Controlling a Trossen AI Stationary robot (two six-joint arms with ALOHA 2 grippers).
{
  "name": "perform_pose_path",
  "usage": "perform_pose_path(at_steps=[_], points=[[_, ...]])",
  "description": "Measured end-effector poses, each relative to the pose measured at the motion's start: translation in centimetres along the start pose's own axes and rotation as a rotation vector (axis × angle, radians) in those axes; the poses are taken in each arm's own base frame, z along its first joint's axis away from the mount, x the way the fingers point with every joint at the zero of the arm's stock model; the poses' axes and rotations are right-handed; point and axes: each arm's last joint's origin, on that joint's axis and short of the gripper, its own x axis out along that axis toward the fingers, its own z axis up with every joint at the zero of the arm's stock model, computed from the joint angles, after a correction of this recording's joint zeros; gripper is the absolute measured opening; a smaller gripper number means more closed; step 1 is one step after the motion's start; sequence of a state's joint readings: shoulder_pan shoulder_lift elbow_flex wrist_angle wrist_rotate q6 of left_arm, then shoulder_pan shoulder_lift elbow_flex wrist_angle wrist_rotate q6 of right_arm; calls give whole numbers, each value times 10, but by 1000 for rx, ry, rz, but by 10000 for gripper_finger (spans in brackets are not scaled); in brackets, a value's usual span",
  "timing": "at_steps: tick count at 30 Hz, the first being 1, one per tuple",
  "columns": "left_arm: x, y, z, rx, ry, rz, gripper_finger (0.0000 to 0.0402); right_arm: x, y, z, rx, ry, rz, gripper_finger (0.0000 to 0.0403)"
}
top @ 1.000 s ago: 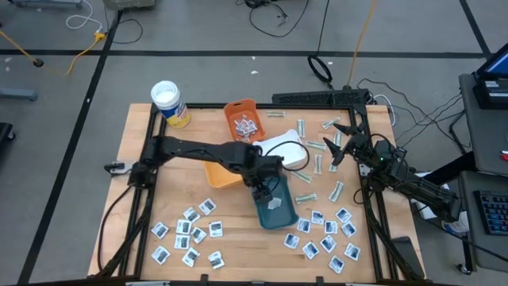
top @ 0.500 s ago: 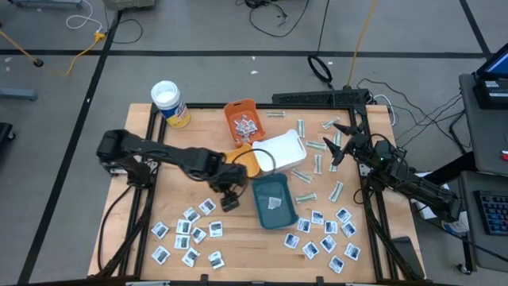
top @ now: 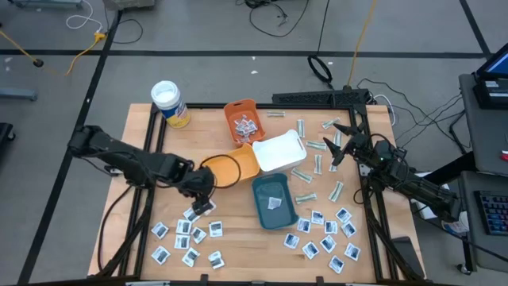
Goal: Pick & Place First Aid Supplies
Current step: Put the black towelette pack into the yellow bin
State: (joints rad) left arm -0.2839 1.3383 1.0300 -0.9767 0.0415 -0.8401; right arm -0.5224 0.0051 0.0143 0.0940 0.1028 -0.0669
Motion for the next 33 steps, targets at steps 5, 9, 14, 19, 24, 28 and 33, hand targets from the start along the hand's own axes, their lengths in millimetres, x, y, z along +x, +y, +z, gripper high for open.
perform_pose_path(at_steps=[5,9,14,19,24,28,33], points=[[19,2,-14,5,39,26,280,0,0,0,0,0,0,322],[40,0,-17,-15,44,26,276,0,0,0,0,0,0,322],[63,-4,-19,-16,78,64,267,0,0,0,0,0,0,322],[87,-7,-18,-29,101,103,258,0,0,0,0,0,0,322],[106,-9,-16,-28,106,135,253,0,0,0,0,0,0,322],[115,-11,-14,-30,102,150,253,0,0,0,0,0,0,322],[117,-12,-15,-37,107,160,236,0,0,0,0,0,0,322]])
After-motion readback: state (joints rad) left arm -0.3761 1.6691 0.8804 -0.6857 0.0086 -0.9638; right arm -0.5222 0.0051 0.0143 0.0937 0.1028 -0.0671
